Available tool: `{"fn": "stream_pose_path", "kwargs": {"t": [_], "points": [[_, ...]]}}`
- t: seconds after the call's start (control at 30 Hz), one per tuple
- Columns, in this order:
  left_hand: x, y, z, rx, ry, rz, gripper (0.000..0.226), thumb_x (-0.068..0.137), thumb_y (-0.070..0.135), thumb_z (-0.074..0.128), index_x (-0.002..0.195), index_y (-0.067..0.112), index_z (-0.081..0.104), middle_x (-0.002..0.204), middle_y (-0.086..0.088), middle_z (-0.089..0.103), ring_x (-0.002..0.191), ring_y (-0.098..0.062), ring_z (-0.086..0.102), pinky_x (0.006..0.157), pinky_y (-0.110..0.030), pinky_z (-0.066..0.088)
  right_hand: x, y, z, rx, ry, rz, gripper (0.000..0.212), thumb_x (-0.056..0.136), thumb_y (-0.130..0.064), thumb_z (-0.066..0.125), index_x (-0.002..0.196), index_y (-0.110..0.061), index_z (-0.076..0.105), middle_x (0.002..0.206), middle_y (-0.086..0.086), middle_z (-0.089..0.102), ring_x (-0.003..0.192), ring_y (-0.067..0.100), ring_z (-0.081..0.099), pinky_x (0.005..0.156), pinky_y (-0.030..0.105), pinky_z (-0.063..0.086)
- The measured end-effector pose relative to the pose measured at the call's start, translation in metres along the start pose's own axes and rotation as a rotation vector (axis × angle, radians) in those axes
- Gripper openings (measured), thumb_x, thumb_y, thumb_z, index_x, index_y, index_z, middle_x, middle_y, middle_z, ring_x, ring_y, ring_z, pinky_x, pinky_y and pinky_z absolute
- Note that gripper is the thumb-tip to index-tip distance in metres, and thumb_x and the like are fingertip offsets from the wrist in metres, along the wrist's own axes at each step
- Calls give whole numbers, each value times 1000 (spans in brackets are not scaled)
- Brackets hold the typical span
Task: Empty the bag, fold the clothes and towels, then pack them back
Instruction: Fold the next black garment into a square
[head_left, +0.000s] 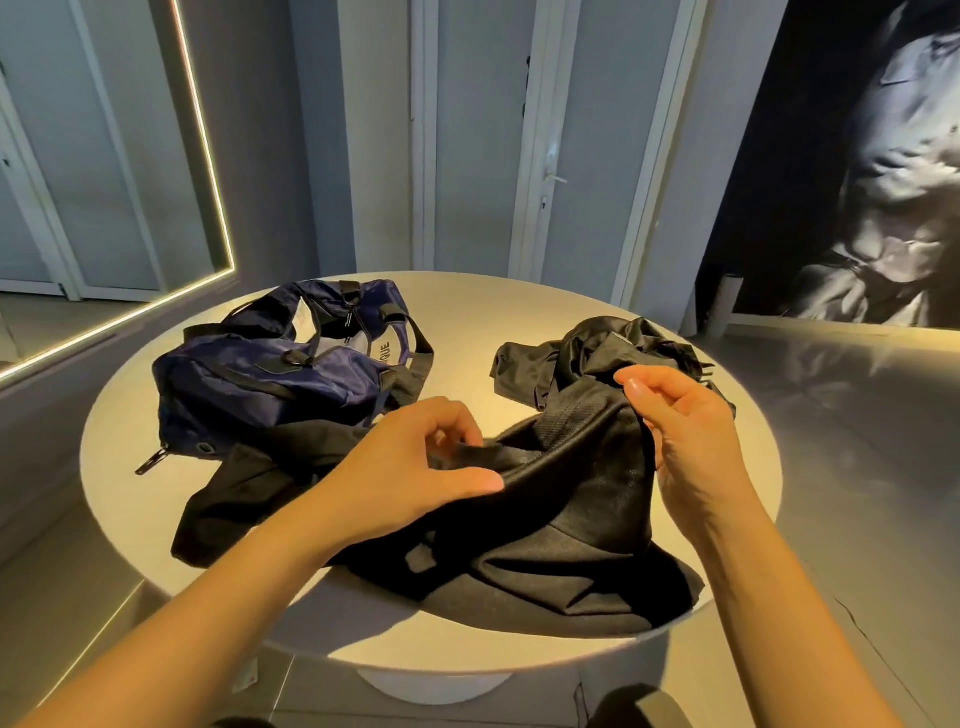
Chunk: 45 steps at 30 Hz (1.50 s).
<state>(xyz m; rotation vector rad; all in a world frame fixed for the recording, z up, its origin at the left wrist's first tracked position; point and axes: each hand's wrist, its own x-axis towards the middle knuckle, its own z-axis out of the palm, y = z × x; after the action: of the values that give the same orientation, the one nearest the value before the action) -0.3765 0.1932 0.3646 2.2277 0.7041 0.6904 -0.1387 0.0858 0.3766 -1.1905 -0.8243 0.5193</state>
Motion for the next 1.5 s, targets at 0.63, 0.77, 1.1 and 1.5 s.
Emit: {"fn": "stream_pose_path", "kwargs": {"t": [0.63,0.77,1.1,1.5], "points": [[13,14,-3,-376,288,116,14,97,1,63,100,14,65,92,4,72,91,-8,69,83,-17,53,1,7,6,-22,-244,440,22,87,-20,74,108,-13,78,110,6,76,107,24,69,91,38,55],[20,7,-6,-449,337,20,14,98,3,63,109,10,63,101,-6,76,96,-17,73,84,-26,59,4,2,7,-44,-171,259,17,95,-11,60,96,-4,76,92,4,74,89,15,68,76,32,50],[33,8,-11,-650,338,-167,15,100,8,62,114,10,66,96,-5,77,78,-12,73,63,-21,55,-2,5,34,-158,-7,65,15,101,-22,57,102,-16,71,100,-4,71,94,10,64,85,31,48],[26,4,-24,-580,218,-167,16,100,11,63,116,11,66,86,-7,74,77,-17,71,71,-28,61,-7,0,24,-540,-653,60,16,99,-29,61,100,-21,75,96,10,74,91,29,72,89,46,55]]}}
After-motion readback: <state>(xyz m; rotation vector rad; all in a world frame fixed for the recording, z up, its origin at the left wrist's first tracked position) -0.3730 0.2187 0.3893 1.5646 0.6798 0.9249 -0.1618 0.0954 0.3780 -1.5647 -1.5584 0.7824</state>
